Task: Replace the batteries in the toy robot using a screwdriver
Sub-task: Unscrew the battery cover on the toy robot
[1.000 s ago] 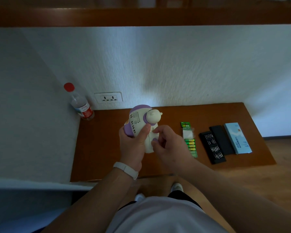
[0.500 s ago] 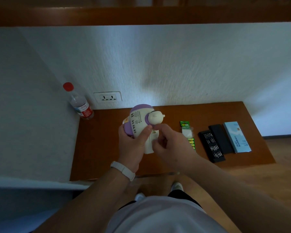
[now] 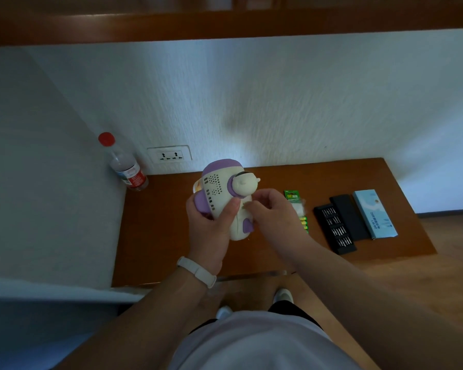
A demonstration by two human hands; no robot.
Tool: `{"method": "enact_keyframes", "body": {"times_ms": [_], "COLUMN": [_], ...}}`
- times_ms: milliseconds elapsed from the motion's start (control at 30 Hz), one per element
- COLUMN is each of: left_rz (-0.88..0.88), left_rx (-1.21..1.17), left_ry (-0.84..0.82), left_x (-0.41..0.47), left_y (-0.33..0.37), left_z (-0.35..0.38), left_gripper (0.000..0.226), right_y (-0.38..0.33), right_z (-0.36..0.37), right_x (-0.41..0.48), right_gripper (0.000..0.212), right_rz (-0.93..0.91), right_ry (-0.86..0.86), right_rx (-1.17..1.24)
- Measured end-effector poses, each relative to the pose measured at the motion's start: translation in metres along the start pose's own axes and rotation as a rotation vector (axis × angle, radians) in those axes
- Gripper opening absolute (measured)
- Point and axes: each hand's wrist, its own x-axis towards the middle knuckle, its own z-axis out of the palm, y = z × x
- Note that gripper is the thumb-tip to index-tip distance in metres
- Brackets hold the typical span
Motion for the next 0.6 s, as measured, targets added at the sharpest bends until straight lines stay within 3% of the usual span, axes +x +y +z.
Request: {"method": "enact_keyframes", "body": {"times_ms": [167, 367, 600], "left_rz": [0.030, 0.092, 0.173], "left_rx": [-0.001, 0.034, 0.060], "left_ry": [-0.020, -0.061, -0.068], "left_x": [-0.006, -0.011, -0.020], "left_y": [0.003, 0.008, 0.010], "left_z": [0.001, 0.000, 0.005], "left_gripper": [0.092, 0.078, 0.079], "right_y": [-0.004, -0.005, -0.006], "right_z": [-0.001, -0.002, -0.002], "right_x": [-0.005, -0.011, -0.021], "right_gripper": [0.026, 0.034, 0.035], "right_rz": [0.065, 0.180, 0.159], "right_ry": [-0.034, -0.105, -0.102], "right_rx": [0.130, 0.369, 0.527]}}
